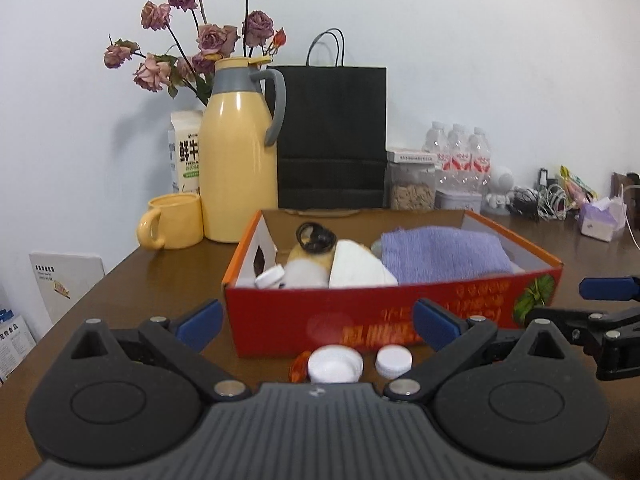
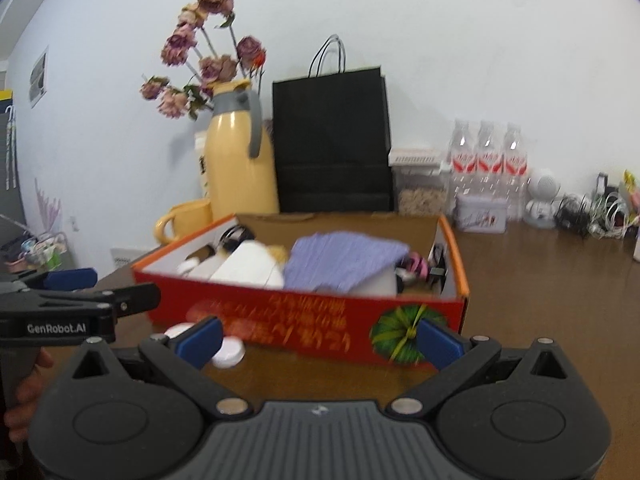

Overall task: Organize objects
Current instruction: 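Move both tools back to the loose items in front of the box, then grasp the clear plastic strip on the table with the right tool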

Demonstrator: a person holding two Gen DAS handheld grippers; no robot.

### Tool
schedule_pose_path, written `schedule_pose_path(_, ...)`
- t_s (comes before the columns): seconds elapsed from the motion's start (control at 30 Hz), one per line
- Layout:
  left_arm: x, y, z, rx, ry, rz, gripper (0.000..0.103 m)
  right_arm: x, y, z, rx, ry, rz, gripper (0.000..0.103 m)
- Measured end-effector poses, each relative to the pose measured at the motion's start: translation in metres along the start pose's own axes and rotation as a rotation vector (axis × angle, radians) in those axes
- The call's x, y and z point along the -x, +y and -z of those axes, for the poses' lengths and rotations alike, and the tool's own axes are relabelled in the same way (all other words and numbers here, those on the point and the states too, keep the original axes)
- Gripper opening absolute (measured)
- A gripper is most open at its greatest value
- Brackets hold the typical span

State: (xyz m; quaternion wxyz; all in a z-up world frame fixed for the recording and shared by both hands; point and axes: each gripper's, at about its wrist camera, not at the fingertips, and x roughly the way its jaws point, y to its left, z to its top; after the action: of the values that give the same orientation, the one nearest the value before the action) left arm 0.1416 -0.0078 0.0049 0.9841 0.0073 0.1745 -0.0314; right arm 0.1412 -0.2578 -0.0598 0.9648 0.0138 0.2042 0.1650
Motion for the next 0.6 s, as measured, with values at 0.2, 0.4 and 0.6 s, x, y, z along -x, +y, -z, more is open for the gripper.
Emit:
schedule_pose_path(0.2, 0.019, 0.007, 0.012, -0.004, 0.047, 0.013, 0.103, 0.009, 0.005, 0.019, -0.033, 0.093, -0.023, 0.103)
schedule_pose_path(0.4, 0.031, 0.015, 0.02, 0.018, 0.07, 0.015, 0.103, 0.008, 0.017, 0.035, -0.015, 0.178, -0.012, 0.102)
schedule_pose_path(0.6, 0.041, 0.021, 0.025, 0.035, 0.081, 0.007, 0.103, -0.01, 0.026, 0.031, 0.04, 0.232, -0.008, 0.087)
